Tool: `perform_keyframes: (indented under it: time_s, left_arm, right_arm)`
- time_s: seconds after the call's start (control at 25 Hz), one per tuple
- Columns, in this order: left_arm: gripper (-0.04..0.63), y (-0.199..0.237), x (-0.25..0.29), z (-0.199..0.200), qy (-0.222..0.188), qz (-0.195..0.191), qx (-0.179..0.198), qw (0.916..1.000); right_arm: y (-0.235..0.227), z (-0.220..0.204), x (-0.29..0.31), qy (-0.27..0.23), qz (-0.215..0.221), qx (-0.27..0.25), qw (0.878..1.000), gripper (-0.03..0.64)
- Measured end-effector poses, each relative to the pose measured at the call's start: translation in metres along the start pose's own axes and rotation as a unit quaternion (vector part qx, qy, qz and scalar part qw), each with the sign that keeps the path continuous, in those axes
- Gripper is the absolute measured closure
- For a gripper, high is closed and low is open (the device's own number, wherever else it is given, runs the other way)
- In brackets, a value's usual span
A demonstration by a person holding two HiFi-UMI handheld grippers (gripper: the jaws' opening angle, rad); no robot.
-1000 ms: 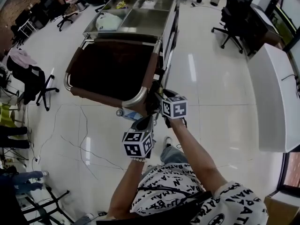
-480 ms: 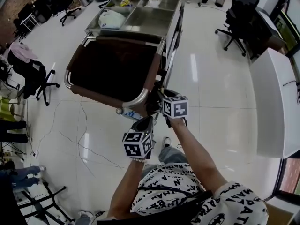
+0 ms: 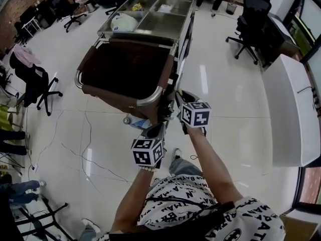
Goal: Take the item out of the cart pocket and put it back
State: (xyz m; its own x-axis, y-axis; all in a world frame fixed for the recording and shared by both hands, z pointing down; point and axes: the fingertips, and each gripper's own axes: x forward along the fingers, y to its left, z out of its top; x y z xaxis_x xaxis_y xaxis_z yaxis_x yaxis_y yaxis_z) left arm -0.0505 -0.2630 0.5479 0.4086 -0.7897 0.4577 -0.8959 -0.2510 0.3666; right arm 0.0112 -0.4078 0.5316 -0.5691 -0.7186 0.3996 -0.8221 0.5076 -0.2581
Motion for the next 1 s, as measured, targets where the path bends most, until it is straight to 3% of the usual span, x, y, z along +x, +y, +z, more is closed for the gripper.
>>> perform_keyframes:
  time_s: [0.24, 0.44, 0.76, 1.0]
  left_arm:
    - [0.595, -0.01, -0.047, -0.013, -0.012, -0.032, 0.016, 0.9993]
    - [0.595, -0.022, -0.086, -0.029, -0.016, -0.057, 0.019, 0.9981]
    - [0.595, -0.047, -0.135, -0.046, -0.025, -0.088, 0.021, 0.9956]
    - [0.595, -0.049, -0.151, -0.052, -0.047, -0.074, 0.0, 0.9961]
  right_arm:
    - [0.027, 0.036, -0.092, -0.085, -0.036, -0.014, 0.996, 0.528]
    - [0.055, 0.04, -0.167, -0.115, -0.063, -0.033, 0.991, 0.528]
    - [0.089, -0.017, -0.235, -0.084, -0.076, -0.039, 0.993, 0.528]
    - [0.094, -0.072, -0.256, -0.044, -0.063, -0.016, 0.997, 0.529]
